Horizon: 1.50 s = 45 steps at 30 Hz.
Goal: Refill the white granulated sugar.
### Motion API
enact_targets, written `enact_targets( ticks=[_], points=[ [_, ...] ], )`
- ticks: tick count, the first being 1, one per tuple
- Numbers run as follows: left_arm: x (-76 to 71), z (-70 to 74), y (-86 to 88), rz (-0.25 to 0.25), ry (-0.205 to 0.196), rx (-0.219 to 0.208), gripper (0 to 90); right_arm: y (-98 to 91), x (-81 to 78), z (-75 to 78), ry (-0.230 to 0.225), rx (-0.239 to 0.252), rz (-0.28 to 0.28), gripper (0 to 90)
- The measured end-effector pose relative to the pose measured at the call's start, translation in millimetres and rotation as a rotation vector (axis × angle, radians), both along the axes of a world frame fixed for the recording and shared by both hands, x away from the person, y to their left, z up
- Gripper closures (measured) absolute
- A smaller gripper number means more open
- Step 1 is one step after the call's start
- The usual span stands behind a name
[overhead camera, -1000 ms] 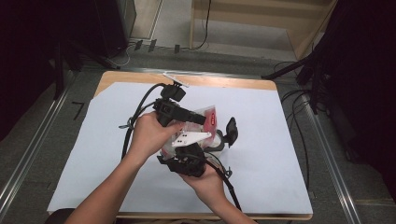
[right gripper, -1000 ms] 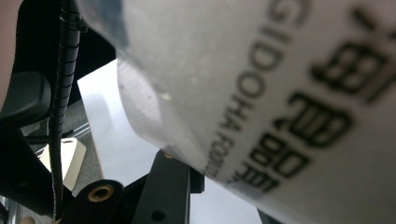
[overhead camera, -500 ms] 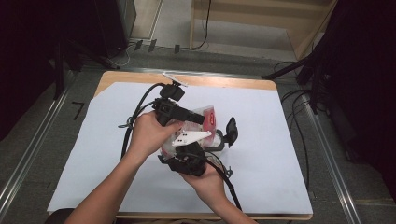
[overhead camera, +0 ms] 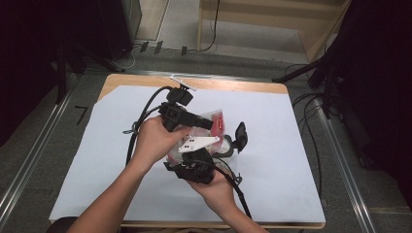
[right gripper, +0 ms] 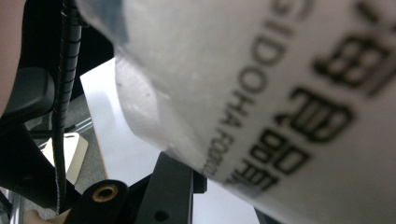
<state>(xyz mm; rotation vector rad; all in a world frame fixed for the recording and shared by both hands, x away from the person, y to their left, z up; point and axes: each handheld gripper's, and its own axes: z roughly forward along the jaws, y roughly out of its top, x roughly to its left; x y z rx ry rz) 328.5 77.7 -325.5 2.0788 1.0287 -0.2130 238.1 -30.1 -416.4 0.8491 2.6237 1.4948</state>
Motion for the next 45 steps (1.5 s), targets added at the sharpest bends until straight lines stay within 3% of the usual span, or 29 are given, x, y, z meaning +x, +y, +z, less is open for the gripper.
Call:
enact_targets(
  ticks=[30, 39, 45],
  points=[
    [4.7, -5.1, 6.0, 0.017, 0.049, -0.020, 73.9, -0.4, 1.7, -1.5, 0.008, -0.015, 0.019, 80.6],
    [-4.6, 3.7, -1.2, 0.005, -0.008, 0.027, 73.6, 1.7, -1.5, -0.3, -0.003, 0.000, 0.018, 80.4],
    [-8.1, 8.1, -2.4, 0.002, -0.033, 0.022, 74.0, 2.0, -3.8, 1.7, -0.030, -0.004, 0.007, 80.3]
  ],
)
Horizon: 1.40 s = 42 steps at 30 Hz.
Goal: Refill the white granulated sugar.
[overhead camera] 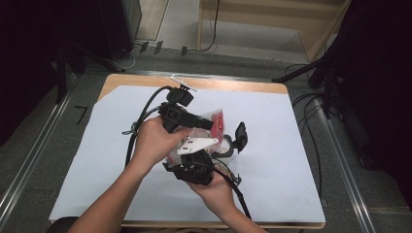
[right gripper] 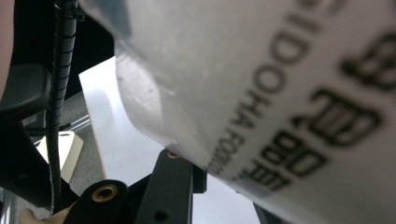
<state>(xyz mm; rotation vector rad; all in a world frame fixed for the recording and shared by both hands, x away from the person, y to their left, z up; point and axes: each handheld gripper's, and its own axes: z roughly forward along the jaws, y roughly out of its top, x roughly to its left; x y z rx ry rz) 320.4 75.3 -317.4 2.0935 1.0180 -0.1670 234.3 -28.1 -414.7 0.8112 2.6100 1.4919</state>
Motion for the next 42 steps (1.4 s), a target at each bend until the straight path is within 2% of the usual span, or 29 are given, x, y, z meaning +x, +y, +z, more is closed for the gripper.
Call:
enact_targets(
  ticks=[4, 8, 14, 21, 26, 31, 38, 42],
  points=[
    [0.0, 0.0, -0.9, -0.008, -0.008, 0.004, 75.0, 0.6, -0.8, 0.2, -0.010, 0.001, -0.006, 80.2],
    [2.0, -3.9, -2.9, -0.017, -0.006, 0.014, 75.9, 0.9, -0.1, -3.6, 0.005, 0.003, -0.018, 80.1],
    [0.5, -4.2, -3.8, -0.029, -0.017, 0.020, 76.6, 1.4, -2.8, -8.2, -0.012, 0.013, -0.039, 80.1],
    [2.0, -5.4, -0.1, -0.029, -0.011, 0.025, 76.7, 1.8, -7.5, -11.3, -0.041, 0.025, -0.048, 78.9],
    [-0.3, -4.4, -1.4, -0.036, -0.017, 0.030, 77.5, 2.1, -8.9, -12.6, -0.036, 0.035, -0.056, 79.1],
    [1.0, -4.9, -2.2, -0.032, -0.018, 0.006, 77.1, 1.7, -6.9, -11.2, -0.037, 0.036, -0.058, 79.7],
    [0.4, -3.9, -4.2, -0.028, -0.033, -0.001, 76.1, 1.4, -5.6, -9.3, -0.018, 0.041, -0.066, 79.7],
    [1.5, -3.6, -2.8, -0.029, -0.028, -0.011, 76.1, 1.4, -4.5, -7.8, -0.009, 0.036, -0.062, 80.4]
  ],
)
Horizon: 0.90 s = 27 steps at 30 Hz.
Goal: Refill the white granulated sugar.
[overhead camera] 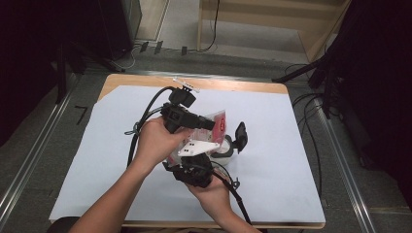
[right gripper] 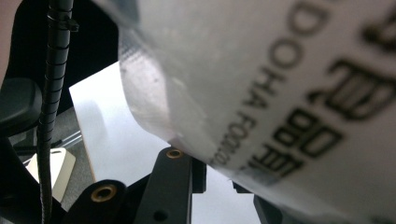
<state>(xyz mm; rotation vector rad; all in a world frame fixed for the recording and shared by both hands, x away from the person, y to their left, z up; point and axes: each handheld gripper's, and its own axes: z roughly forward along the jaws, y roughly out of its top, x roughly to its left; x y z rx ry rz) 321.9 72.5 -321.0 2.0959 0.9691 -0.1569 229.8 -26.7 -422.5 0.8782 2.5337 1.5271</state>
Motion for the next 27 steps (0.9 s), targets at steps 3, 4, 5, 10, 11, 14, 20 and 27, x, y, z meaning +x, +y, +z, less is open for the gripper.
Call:
enact_targets(
  ticks=[3, 4, 5, 10, 11, 14, 20, 27],
  points=[
    [1.1, 0.3, 1.5, 0.010, 0.008, 0.002, 76.1, 0.1, 0.8, 2.5, -0.002, -0.008, 0.006, 80.8],
    [1.3, -0.2, 1.7, 0.011, 0.008, -0.001, 76.1, 0.3, 0.9, 2.5, -0.003, -0.008, 0.005, 80.8],
    [1.5, -0.5, 1.6, 0.011, 0.010, -0.005, 76.1, 0.4, 1.1, 2.7, -0.002, -0.010, 0.005, 80.8],
    [1.8, 0.0, 1.8, 0.008, 0.011, 0.004, 75.6, -0.1, 1.8, 3.1, -0.001, -0.013, 0.010, 81.0],
    [1.7, -0.2, 1.8, 0.009, 0.010, 0.002, 75.6, -0.2, 1.9, 3.2, -0.002, -0.014, 0.011, 81.0],
    [2.5, -0.8, 1.6, 0.008, 0.012, -0.006, 75.4, 0.1, 2.4, 3.2, -0.001, -0.016, 0.012, 81.0],
    [2.2, -1.0, 0.9, 0.004, 0.011, 0.009, 75.5, -0.1, 3.8, 2.2, -0.003, -0.026, 0.016, 80.9],
    [1.8, -2.4, 1.9, 0.001, 0.017, 0.015, 75.9, 0.4, 3.5, 0.3, -0.007, -0.029, 0.022, 80.9]
  ],
)
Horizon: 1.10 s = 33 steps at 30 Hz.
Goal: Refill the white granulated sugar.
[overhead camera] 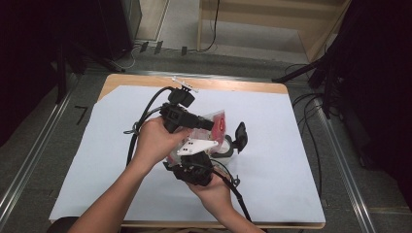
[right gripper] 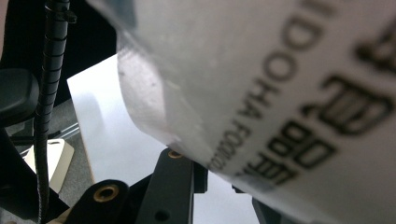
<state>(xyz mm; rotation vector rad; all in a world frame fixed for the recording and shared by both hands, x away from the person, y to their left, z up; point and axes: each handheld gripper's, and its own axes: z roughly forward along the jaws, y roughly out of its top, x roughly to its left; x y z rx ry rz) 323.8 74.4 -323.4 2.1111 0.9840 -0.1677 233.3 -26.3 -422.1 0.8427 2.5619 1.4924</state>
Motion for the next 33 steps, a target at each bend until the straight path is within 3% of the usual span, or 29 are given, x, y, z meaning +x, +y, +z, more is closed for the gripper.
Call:
enact_targets(
  ticks=[33],
  points=[
    [-1.0, -0.3, -2.2, 0.006, -0.001, -0.010, 75.4, -0.3, 0.9, 1.4, 0.014, -0.002, -0.003, 81.0]
  ],
)
